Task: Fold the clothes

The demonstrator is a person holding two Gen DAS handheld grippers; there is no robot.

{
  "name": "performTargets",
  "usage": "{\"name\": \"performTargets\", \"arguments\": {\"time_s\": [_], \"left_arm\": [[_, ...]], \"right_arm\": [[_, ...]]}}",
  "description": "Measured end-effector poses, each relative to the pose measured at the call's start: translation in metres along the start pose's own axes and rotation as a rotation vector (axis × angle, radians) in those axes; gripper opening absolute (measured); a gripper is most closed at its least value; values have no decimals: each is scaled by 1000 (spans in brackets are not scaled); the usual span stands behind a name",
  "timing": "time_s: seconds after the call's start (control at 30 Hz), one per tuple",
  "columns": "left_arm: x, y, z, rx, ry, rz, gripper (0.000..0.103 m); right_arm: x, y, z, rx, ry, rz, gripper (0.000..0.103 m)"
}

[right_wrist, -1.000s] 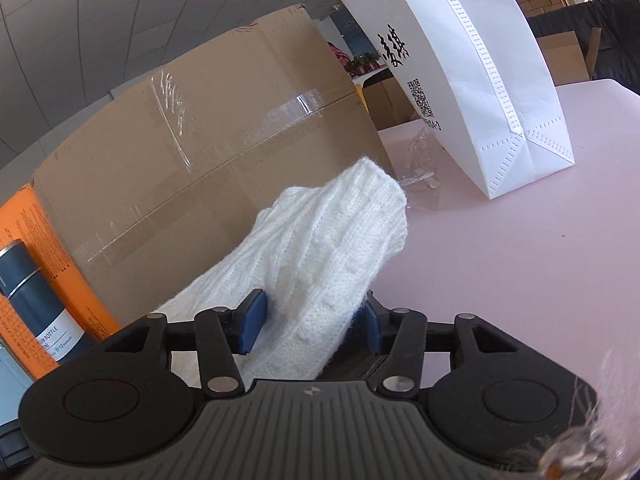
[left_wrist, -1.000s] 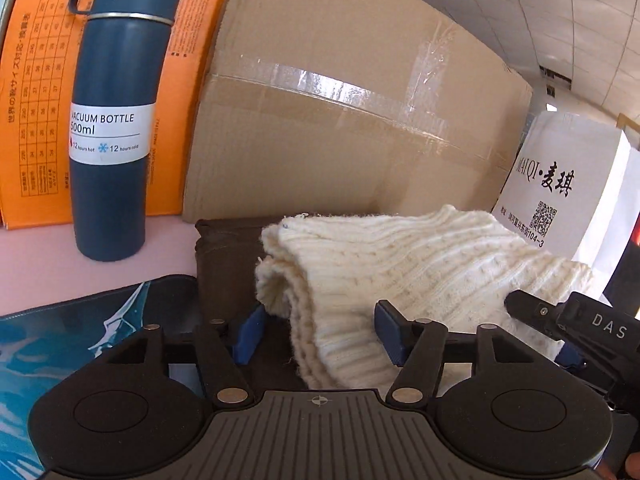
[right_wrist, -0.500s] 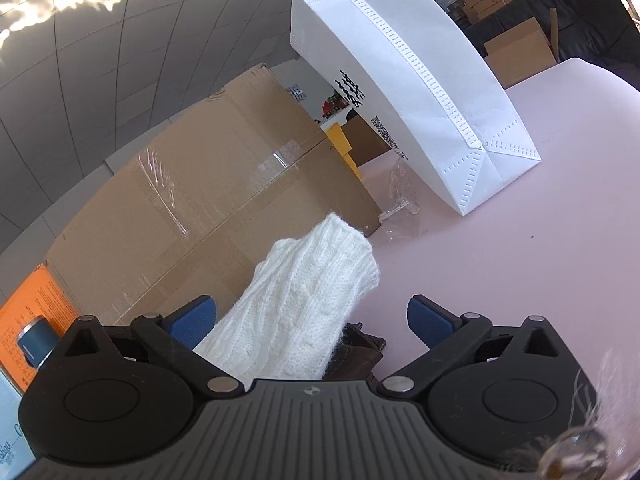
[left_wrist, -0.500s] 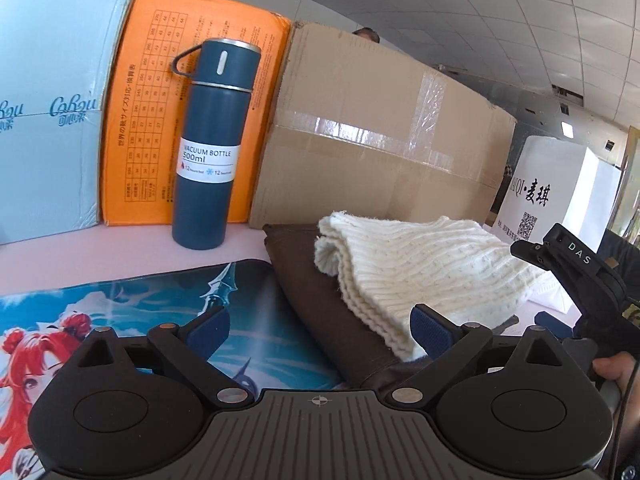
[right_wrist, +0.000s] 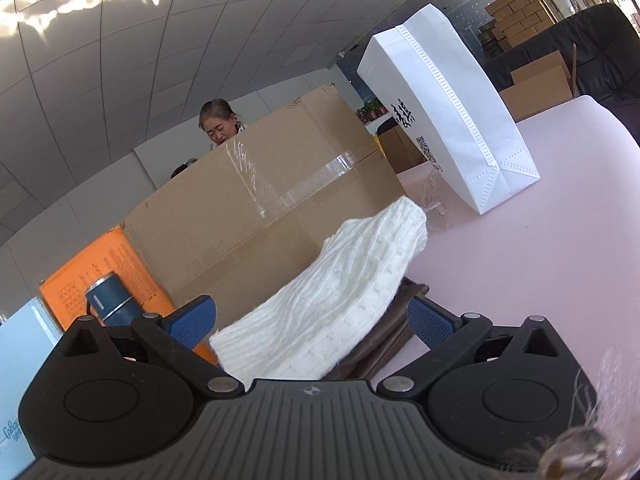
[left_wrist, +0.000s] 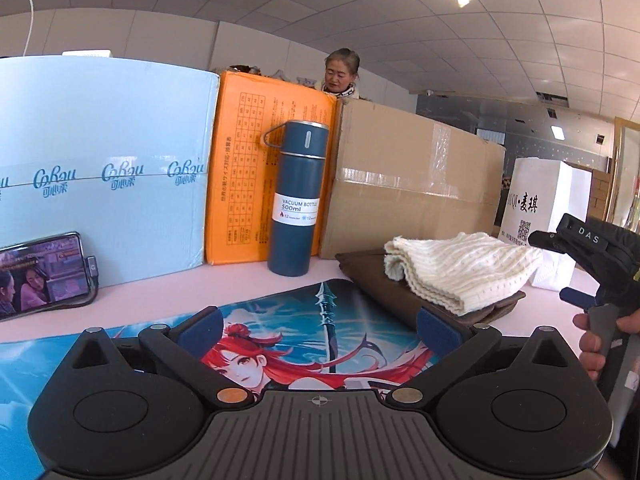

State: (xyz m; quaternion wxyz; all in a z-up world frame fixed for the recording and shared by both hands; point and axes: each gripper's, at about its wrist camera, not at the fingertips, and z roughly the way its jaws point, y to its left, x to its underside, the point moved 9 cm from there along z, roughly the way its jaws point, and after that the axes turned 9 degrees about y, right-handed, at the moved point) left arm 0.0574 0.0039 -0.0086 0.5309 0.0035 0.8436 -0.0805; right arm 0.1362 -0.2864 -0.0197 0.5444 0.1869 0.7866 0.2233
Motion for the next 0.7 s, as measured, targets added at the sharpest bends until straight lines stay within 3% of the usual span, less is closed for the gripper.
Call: {"name": "performTargets", "arguments": {"time_s": [0.13,0.23,0.37,0.7], "left_arm": [[3,7,1,31,-11,5,103],[11,12,5,59,24,22,103],[18,9,4,37,45,111,103],[19,21,1,-40,21,98,103]], "right_arm": [[44,33,-18,36,86,-56,103],[73,50,-24,120,154,-121,103],[101,64,-28,186,205,-175,103],[124,71,-36,336,219,-242,103]]}}
